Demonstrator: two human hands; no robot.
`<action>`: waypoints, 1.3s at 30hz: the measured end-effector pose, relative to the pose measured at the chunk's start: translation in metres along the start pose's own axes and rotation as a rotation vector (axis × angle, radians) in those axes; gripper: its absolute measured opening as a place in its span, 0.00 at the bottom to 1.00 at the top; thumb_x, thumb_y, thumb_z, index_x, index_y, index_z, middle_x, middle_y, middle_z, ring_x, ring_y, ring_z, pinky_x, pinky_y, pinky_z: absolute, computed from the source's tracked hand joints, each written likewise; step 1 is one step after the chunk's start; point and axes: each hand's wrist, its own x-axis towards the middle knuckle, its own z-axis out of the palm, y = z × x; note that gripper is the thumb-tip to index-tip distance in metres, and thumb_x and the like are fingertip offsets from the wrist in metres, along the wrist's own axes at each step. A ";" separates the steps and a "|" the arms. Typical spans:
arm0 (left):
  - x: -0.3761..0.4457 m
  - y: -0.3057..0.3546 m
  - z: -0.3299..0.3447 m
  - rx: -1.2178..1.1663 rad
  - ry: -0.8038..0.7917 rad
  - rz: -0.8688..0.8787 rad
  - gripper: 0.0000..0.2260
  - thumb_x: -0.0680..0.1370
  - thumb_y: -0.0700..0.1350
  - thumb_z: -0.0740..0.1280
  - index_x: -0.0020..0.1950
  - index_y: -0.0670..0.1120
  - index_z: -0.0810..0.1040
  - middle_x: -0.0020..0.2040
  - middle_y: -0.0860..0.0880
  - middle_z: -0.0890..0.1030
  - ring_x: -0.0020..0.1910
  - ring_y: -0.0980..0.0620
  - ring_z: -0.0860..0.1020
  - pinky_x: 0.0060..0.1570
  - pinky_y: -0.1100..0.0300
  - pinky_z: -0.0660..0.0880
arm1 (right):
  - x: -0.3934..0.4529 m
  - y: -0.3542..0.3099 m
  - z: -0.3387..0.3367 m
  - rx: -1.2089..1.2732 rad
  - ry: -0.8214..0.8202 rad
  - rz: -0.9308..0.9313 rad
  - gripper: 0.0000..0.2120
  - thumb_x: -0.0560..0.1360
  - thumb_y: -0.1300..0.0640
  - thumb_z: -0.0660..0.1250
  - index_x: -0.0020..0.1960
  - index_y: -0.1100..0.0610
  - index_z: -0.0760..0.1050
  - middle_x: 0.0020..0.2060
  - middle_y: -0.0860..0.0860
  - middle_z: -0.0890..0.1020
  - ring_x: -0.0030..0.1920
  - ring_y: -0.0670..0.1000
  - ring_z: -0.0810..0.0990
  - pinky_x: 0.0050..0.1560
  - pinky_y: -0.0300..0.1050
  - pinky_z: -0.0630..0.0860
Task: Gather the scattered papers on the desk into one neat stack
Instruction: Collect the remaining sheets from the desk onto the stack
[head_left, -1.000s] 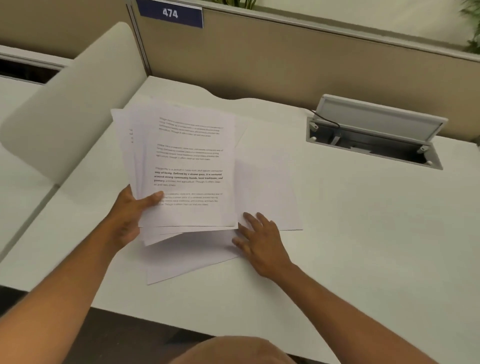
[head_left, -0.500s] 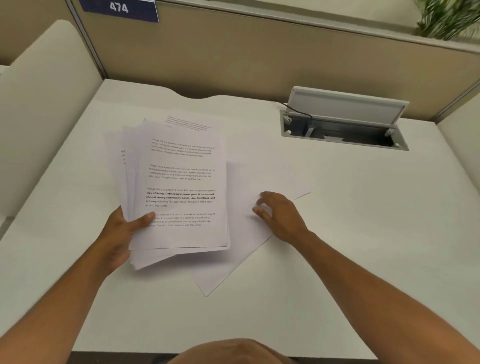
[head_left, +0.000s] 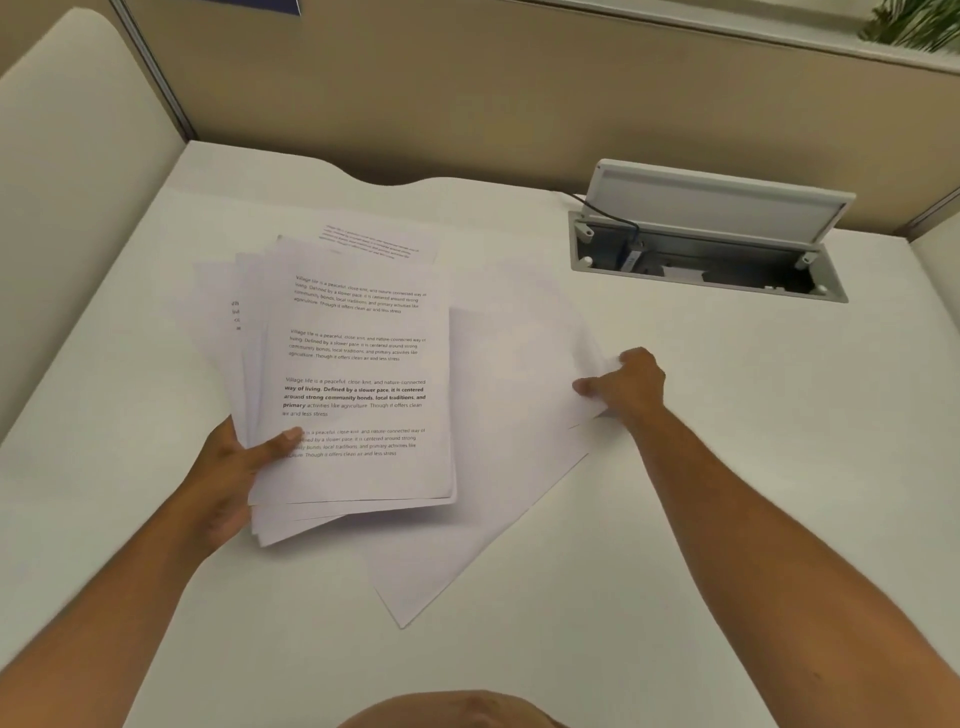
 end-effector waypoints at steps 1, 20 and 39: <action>0.002 0.000 0.000 0.001 0.002 0.000 0.26 0.79 0.38 0.75 0.77 0.48 0.80 0.65 0.50 0.90 0.60 0.48 0.90 0.56 0.49 0.87 | 0.002 0.002 -0.002 0.054 -0.016 0.019 0.32 0.65 0.56 0.86 0.65 0.59 0.77 0.62 0.56 0.82 0.60 0.61 0.83 0.64 0.59 0.81; 0.006 0.006 -0.010 -0.017 -0.077 0.038 0.29 0.75 0.42 0.77 0.77 0.48 0.81 0.68 0.48 0.89 0.62 0.46 0.90 0.52 0.51 0.89 | -0.048 0.018 0.015 -0.144 0.123 -0.128 0.45 0.73 0.43 0.80 0.80 0.59 0.63 0.75 0.59 0.70 0.76 0.63 0.67 0.71 0.60 0.70; 0.005 0.012 -0.004 -0.047 -0.077 0.043 0.26 0.74 0.41 0.77 0.73 0.50 0.83 0.66 0.49 0.90 0.59 0.47 0.90 0.65 0.45 0.81 | -0.055 -0.024 -0.037 0.476 0.500 -0.508 0.08 0.74 0.54 0.74 0.51 0.51 0.77 0.40 0.40 0.80 0.40 0.46 0.82 0.43 0.39 0.83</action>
